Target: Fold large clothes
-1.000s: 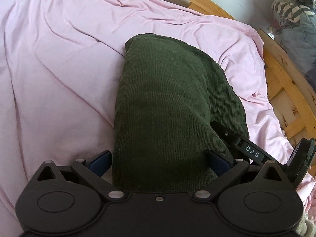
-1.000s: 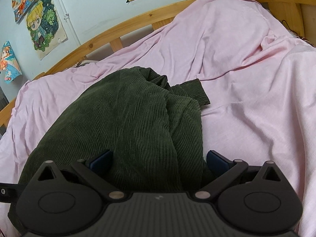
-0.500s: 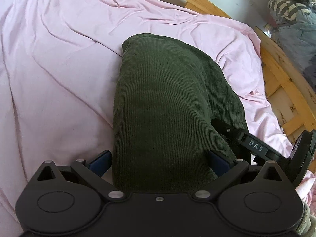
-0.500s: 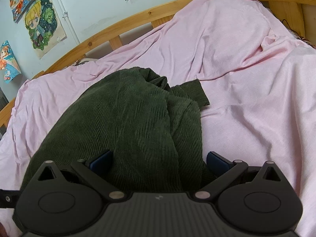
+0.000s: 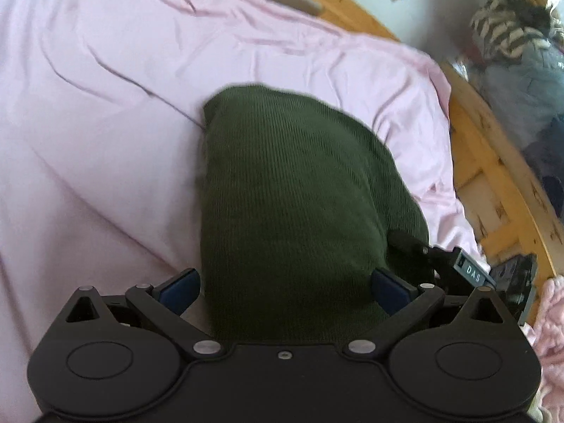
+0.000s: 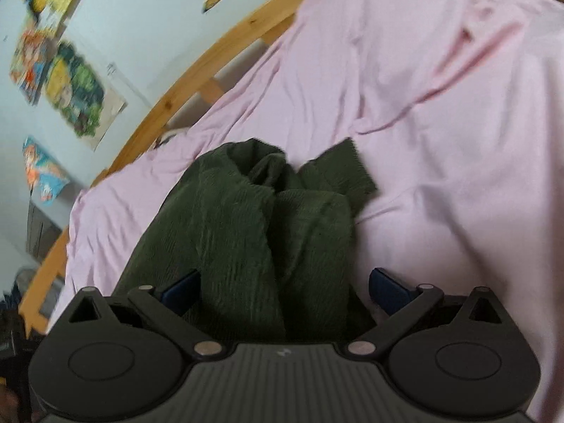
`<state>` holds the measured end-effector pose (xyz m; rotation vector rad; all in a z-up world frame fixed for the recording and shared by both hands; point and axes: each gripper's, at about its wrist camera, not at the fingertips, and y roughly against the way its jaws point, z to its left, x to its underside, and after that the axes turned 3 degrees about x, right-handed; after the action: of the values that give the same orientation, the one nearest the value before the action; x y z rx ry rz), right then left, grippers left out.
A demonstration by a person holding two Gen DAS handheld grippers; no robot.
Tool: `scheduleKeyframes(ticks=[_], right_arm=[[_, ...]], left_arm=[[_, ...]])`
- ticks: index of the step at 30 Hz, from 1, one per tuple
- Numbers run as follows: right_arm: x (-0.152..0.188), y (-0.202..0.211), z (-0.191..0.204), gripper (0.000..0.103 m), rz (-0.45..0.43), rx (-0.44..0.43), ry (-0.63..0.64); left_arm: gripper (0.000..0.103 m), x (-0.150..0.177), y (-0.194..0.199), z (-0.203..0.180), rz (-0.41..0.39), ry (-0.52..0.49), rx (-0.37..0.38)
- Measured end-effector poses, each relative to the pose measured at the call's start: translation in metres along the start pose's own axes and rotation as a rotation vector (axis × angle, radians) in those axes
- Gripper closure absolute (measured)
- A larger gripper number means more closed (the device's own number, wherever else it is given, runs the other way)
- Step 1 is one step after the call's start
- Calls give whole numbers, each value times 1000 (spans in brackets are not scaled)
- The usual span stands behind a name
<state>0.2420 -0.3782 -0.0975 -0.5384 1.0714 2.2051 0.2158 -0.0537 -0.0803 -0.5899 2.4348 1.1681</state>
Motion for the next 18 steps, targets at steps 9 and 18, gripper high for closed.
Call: scheduleKeyframes(ticks=[9, 18], right_arm=[[7, -6, 8, 0, -26, 3, 54], [16, 12, 33, 47, -90, -8, 201]], left_arm=[[1, 2, -15, 15, 15, 87, 67], [10, -4, -15, 7, 48, 46, 55]])
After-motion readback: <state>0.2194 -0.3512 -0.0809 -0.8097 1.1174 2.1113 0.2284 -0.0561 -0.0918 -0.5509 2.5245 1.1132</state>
